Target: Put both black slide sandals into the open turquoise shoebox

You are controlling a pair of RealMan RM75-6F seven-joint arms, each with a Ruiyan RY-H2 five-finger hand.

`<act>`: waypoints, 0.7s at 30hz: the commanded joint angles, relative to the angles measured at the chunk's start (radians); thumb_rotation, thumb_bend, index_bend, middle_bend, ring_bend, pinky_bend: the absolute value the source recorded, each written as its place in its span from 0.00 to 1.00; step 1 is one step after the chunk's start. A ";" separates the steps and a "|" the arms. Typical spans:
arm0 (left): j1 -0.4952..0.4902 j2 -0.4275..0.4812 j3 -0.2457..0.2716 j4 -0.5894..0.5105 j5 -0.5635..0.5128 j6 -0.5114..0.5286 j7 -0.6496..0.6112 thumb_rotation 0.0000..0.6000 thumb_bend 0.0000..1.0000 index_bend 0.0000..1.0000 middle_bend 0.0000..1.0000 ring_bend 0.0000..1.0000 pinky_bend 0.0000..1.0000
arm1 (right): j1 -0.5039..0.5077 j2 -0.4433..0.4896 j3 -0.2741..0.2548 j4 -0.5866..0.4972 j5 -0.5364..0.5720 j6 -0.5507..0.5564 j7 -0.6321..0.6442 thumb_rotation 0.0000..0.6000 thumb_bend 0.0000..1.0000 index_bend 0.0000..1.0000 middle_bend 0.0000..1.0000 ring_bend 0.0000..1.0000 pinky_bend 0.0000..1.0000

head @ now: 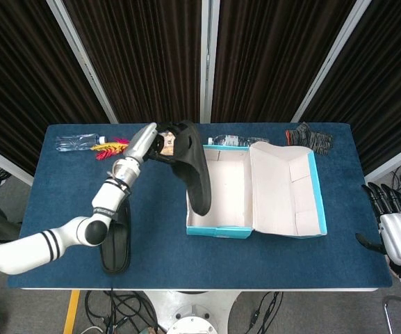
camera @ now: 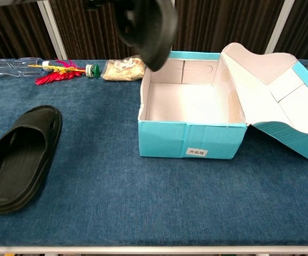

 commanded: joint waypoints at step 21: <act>-0.232 -0.410 0.039 0.559 0.222 -0.060 -0.161 1.00 0.00 0.57 0.57 0.66 0.79 | 0.011 0.019 -0.001 -0.030 0.015 -0.021 -0.025 1.00 0.07 0.00 0.06 0.00 0.11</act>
